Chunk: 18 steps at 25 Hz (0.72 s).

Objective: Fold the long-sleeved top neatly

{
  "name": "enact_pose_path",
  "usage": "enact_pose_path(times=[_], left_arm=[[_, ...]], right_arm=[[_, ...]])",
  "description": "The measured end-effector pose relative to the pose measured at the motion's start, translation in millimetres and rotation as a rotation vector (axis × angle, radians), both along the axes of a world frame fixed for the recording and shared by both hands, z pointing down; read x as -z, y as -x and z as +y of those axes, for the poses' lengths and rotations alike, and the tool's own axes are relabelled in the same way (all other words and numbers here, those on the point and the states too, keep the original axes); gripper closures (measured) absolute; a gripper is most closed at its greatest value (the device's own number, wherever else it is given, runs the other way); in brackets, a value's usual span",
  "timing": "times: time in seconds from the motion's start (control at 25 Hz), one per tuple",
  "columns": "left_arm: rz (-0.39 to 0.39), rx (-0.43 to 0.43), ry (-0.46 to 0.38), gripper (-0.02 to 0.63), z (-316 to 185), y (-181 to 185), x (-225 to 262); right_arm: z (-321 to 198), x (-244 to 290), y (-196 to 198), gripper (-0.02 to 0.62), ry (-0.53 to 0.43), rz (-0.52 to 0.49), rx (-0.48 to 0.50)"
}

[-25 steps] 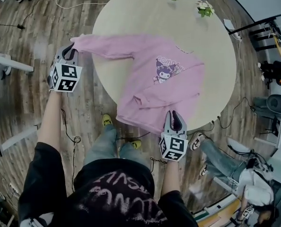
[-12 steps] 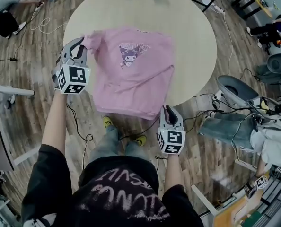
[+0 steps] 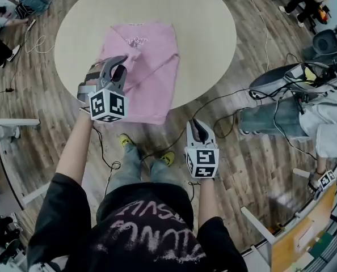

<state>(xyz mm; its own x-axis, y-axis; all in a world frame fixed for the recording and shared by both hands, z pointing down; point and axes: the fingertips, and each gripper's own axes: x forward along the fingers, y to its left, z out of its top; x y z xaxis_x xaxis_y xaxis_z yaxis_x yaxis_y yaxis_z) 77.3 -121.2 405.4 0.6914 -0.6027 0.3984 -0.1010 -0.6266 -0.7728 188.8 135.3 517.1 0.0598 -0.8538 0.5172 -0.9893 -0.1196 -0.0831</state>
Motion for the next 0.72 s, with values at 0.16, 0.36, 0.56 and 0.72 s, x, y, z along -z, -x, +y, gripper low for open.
enact_pose_path(times=[0.16,0.36,0.56,0.72], left_arm=[[-0.084,-0.052,0.005,0.58,40,-25,-41],[-0.168,-0.094,0.021,0.563,71,-35,-79],[-0.193,-0.094,0.082,0.526,90,-26,-101],[-0.184,-0.123,0.122,0.457,109,-22,-106]], right_arm=[[26,-11,-3,0.529,0.02,-0.005,0.012],[48,-23,-8,0.529,0.038,-0.014,0.014],[56,-35,-3,0.525,0.058,-0.031,0.037],[47,-40,7,0.522,0.066,-0.039,0.07]])
